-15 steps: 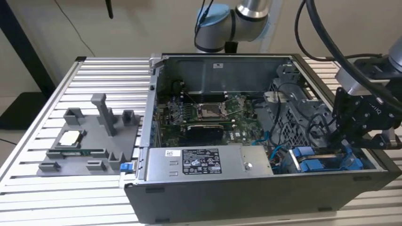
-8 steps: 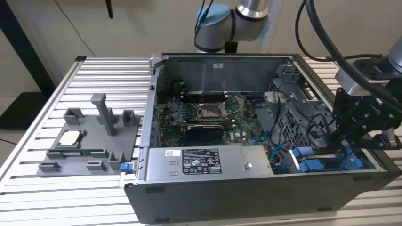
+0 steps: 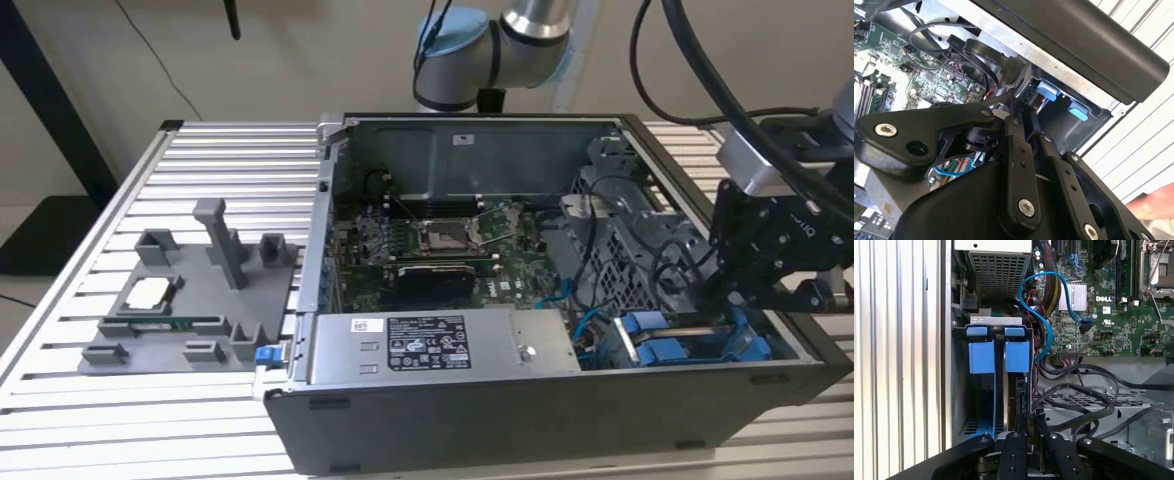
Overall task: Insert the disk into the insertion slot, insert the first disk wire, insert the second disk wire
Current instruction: 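Insert the first disk wire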
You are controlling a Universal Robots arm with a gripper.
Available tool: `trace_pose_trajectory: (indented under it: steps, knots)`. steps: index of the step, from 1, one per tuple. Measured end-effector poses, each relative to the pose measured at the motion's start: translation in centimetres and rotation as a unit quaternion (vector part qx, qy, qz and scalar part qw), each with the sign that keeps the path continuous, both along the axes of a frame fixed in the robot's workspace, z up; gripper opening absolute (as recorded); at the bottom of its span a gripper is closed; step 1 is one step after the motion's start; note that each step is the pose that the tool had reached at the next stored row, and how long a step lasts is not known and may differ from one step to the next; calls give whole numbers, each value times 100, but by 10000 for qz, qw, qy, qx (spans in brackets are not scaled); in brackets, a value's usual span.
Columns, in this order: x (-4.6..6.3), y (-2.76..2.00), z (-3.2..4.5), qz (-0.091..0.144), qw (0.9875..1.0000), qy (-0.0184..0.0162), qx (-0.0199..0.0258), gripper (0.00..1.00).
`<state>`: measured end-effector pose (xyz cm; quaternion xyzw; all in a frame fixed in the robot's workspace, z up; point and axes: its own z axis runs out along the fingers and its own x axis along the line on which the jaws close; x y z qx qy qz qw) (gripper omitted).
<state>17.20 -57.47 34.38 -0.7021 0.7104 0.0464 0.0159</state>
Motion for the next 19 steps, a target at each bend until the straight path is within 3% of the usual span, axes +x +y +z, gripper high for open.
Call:
trace_pose_trajectory:
  steps: [6, 12, 14, 19]
  knots:
    - [0, -18, -3, 0, 10000, -52, -1, 19]
    - [-9, -21, -18, -1, 10000, -79, -1, 19]
    - [-24, -21, -38, -4, 9999, -105, -1, 19]
    - [-28, -22, -59, -11, 9999, -125, -2, 19]
